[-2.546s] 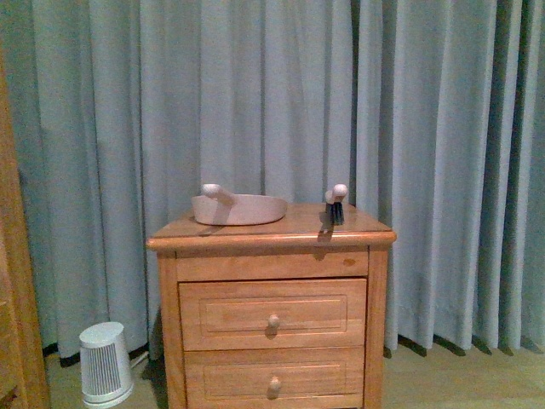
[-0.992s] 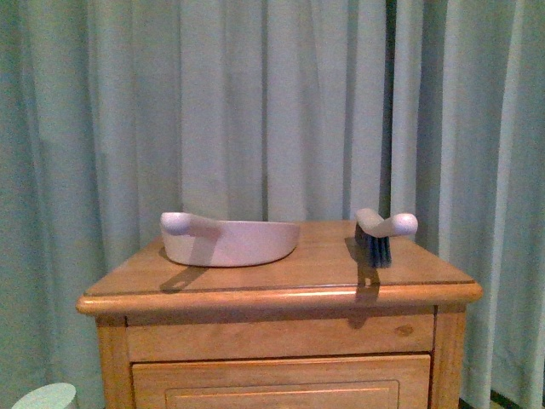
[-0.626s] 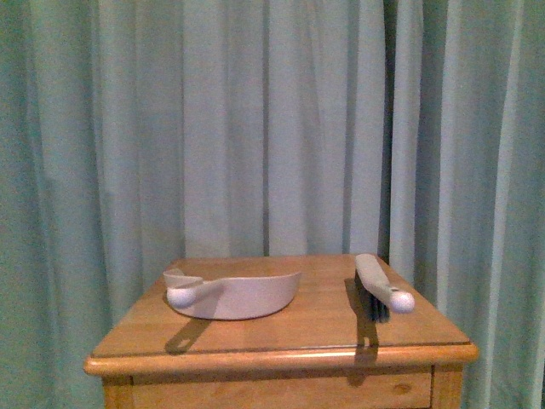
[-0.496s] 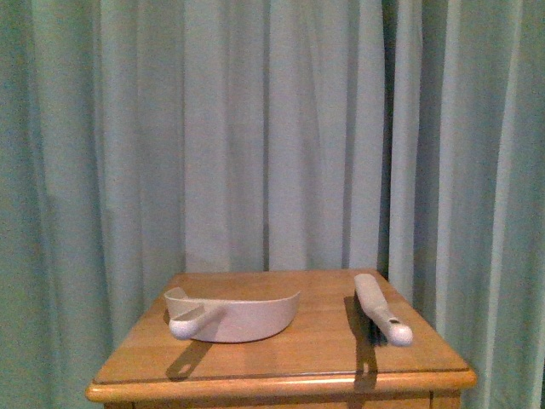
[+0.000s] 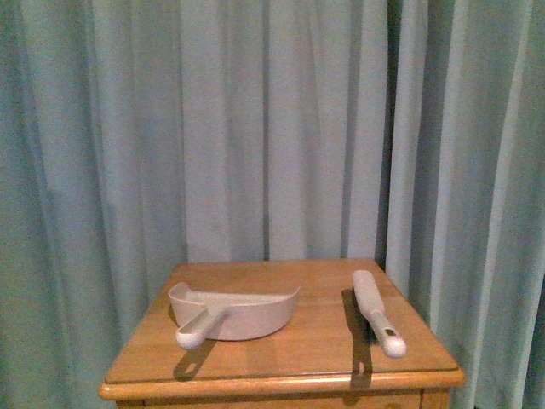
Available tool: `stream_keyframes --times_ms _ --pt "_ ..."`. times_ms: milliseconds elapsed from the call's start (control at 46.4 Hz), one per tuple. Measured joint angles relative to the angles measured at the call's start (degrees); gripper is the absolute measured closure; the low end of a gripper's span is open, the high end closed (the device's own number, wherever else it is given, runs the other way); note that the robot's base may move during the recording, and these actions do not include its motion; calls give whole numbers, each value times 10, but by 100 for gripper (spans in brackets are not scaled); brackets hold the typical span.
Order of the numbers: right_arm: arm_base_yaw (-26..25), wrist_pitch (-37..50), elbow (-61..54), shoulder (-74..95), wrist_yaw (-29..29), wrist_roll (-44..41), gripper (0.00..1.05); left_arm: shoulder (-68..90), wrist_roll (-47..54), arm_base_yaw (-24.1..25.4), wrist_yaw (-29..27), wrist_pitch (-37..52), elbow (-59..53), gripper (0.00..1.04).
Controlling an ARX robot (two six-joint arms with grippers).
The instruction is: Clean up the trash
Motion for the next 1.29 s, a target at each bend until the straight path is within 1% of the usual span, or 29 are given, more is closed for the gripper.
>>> stream_keyframes --times_ms 108,302,388,475,561,712,798,1100,1294 --pt "0 0 0 0 0 0 7 184 35 -33 -9 -8 156 8" --pt "0 0 0 0 0 0 7 459 73 -64 -24 -110 451 8" --pt "0 0 0 0 0 0 7 554 85 -74 -27 -148 542 8" --pt "0 0 0 0 0 0 7 631 91 -80 -23 -172 602 8" --pt "0 0 0 0 0 0 7 704 106 -83 -23 -183 651 8" --pt "0 0 0 0 0 0 7 772 128 -83 -30 -200 700 8" --pt "0 0 0 0 0 0 7 812 143 -82 -43 -214 734 8" --pt "0 0 0 0 0 0 7 892 174 -76 -77 -230 803 8" --pt "0 0 0 0 0 0 7 918 183 -69 -89 -232 822 8"
